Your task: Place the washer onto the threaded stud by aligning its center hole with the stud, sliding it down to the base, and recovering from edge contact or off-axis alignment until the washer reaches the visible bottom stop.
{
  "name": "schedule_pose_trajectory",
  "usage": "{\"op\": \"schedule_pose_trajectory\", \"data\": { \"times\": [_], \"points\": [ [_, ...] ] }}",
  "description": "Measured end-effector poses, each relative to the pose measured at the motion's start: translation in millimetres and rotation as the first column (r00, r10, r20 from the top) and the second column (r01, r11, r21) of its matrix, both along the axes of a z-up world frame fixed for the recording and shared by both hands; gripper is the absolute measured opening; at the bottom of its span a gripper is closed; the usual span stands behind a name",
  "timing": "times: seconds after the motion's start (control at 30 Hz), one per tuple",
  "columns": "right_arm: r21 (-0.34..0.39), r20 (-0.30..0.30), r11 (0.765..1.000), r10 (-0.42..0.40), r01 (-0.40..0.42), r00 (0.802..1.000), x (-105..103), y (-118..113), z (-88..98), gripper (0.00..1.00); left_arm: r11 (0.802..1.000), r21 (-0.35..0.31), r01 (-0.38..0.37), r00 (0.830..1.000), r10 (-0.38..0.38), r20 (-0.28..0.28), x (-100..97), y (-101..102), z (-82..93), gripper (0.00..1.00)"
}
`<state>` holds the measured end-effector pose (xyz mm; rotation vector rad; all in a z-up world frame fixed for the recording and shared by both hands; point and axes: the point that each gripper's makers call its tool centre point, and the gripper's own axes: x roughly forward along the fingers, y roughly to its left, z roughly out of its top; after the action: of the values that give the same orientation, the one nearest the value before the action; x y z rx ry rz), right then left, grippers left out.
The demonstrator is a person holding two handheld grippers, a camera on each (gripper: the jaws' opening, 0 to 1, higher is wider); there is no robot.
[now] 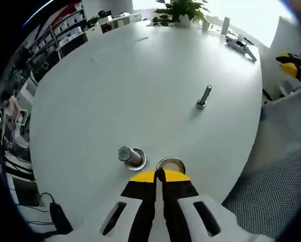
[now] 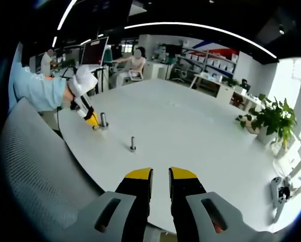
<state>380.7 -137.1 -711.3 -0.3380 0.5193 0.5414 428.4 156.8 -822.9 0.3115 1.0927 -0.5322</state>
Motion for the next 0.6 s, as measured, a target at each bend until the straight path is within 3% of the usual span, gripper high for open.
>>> {"op": "schedule_pose_trajectory", "data": {
  "times": [0.37, 0.6],
  "points": [
    [0.008, 0.005, 1.000, 0.003, -0.003, 1.000, 0, 1, 1.2, 0.15, 0.999, 0.008, -0.033, 0.999, 0.033, 0.040, 16.9, 8, 38.6, 0.01],
    [0.011, 0.008, 1.000, 0.003, -0.003, 1.000, 0, 1, 1.9, 0.15, 0.998, 0.055, -0.028, 0.998, 0.025, 0.058, 35.3, 17, 38.5, 0.01]
  ]
}}
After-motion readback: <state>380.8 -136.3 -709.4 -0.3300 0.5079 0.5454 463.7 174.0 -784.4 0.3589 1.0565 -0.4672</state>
